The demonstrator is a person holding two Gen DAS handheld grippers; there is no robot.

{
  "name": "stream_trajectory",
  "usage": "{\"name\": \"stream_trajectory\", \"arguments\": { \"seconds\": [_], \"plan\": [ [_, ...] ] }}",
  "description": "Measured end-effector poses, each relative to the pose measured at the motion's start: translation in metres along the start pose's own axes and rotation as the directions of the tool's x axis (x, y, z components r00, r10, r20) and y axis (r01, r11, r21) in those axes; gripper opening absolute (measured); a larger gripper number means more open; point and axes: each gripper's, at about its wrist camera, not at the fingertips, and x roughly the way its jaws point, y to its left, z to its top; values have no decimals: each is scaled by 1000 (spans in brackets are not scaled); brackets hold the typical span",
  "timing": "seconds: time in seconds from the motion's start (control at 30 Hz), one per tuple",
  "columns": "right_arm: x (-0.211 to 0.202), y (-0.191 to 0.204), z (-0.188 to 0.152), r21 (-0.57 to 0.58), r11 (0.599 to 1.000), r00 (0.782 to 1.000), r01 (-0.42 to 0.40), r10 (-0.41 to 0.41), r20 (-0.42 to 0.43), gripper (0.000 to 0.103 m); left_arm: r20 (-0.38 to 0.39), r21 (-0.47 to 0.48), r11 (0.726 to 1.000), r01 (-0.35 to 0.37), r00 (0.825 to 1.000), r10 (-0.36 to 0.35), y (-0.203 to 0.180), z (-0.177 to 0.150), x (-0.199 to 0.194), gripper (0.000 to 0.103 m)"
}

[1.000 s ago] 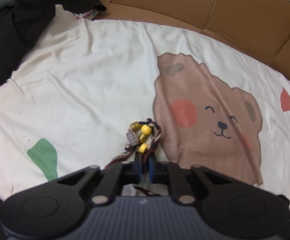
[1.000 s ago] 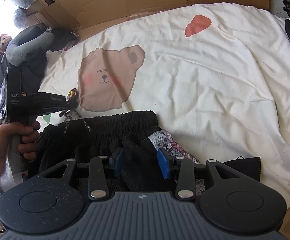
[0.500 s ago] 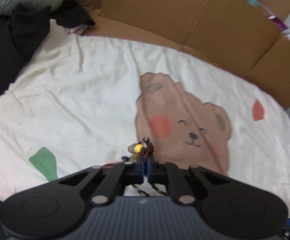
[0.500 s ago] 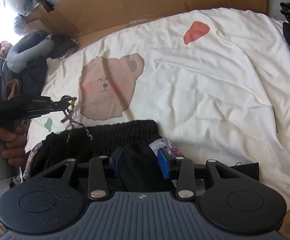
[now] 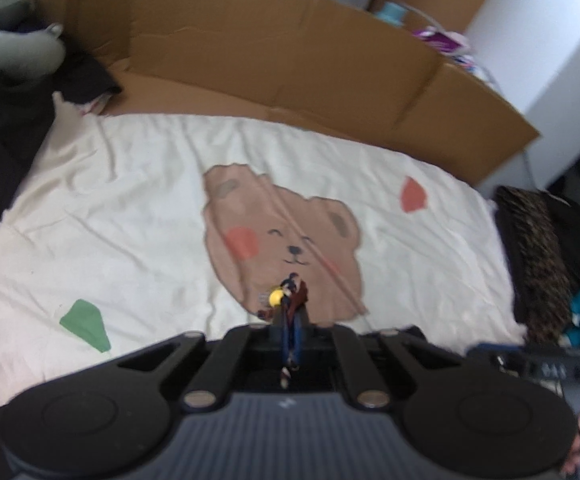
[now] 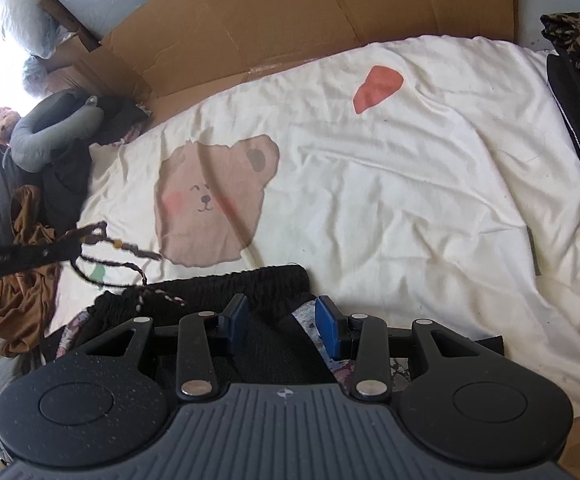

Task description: Fold clothes

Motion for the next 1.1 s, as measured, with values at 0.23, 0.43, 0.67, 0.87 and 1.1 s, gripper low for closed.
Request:
{"name": "stream_trajectory", "arguments": {
  "seconds": [0.23,0.43,0.67,0.87,1.1],
  "plan": [
    [-9,5,3,-9,1000,1000,14,-14,24,44,-21,82,992,98,995,-96,-18,-20,-29,3],
    [-9,8,5,-13,1000,999,18,-17,27,44,-58,143,973,179,983,-173,-30,-39,-47,3],
    [-7,7,2,-14,1000,1000,24,-24,16,44,-140,154,956,250,963,-230,-33,-62,-51,3],
    [-4,6,0,-16,1000,1000,27,-27,5,44,-253,130,965,228,948,-190,-30,-88,-32,9],
    [-2,1,1,-2,1000,1000,26,-26,2,44,-271,87,978,190,949,-160,-13,-97,-35,32]
  ]
}}
